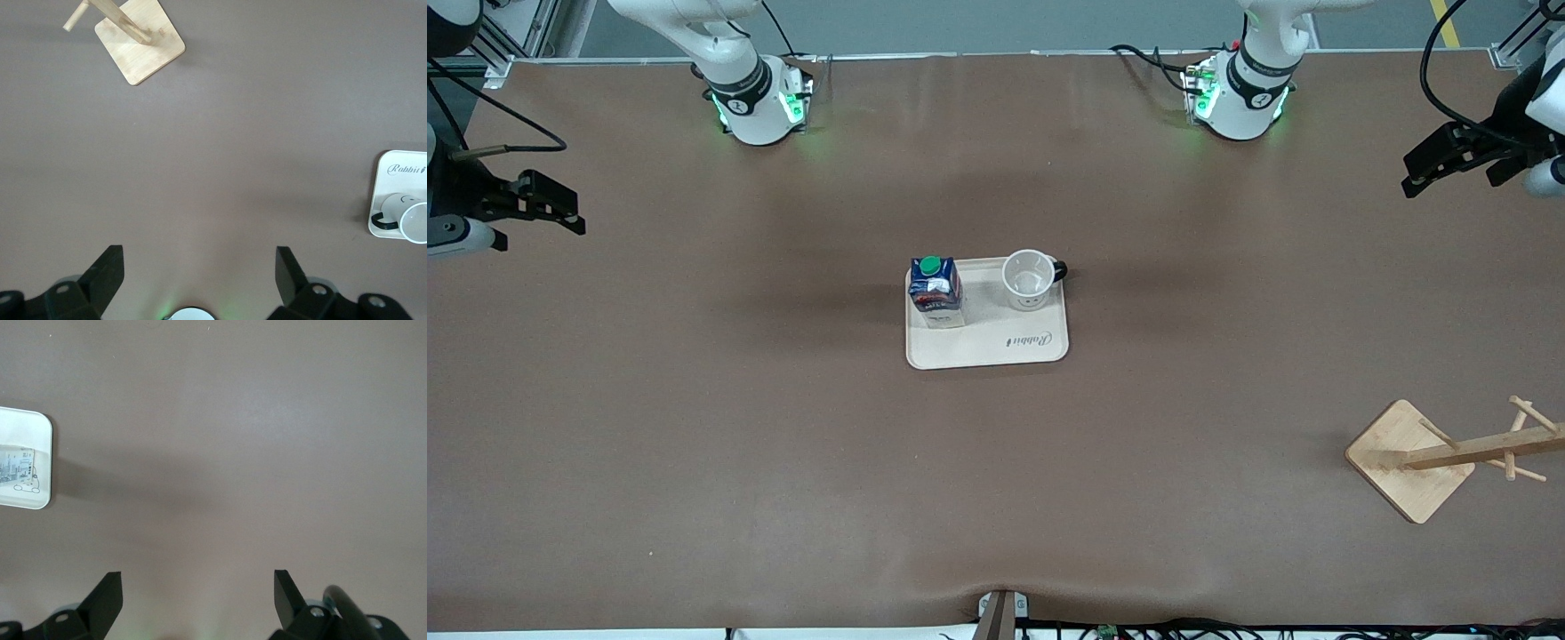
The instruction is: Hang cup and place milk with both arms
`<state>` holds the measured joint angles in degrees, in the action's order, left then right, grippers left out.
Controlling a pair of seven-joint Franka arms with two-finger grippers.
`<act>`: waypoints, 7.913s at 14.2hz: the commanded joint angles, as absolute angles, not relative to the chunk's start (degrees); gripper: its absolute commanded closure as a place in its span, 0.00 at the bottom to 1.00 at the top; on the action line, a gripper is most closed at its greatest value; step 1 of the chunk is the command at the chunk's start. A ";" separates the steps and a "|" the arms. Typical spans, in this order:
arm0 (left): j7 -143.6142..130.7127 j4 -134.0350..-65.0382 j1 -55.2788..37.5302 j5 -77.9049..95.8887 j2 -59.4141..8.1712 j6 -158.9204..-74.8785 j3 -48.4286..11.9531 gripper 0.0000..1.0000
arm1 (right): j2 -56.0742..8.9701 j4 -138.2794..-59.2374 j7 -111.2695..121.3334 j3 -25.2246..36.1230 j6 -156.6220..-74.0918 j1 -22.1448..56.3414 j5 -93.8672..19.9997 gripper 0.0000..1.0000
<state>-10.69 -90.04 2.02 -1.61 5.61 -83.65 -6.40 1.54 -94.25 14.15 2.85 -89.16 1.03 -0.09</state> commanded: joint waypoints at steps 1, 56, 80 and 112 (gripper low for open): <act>-9.85 -89.03 2.28 -2.20 5.45 -83.24 -6.68 0.00 | 0.70 -93.69 14.77 2.02 -89.30 -0.18 -0.62 0.00; -136.33 -107.49 -16.09 -27.23 -30.51 -127.63 -35.86 1.00 | -7.99 -89.38 16.26 1.67 -93.86 1.06 -1.23 0.00; -24.99 -92.73 19.23 -20.13 -13.62 -107.05 -36.12 1.00 | -21.53 -94.75 -31.55 1.67 -112.50 35.41 -13.27 0.00; 32.34 -82.09 42.27 -8.35 -18.90 -106.96 -35.86 1.00 | -16.27 -81.72 -16.47 2.11 -84.20 15.31 0.15 1.00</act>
<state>30.79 -83.23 41.82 -9.51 -18.54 -106.48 -35.48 -18.40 -78.81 -21.56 3.19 -84.18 19.22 -3.16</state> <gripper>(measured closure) 0.934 0.388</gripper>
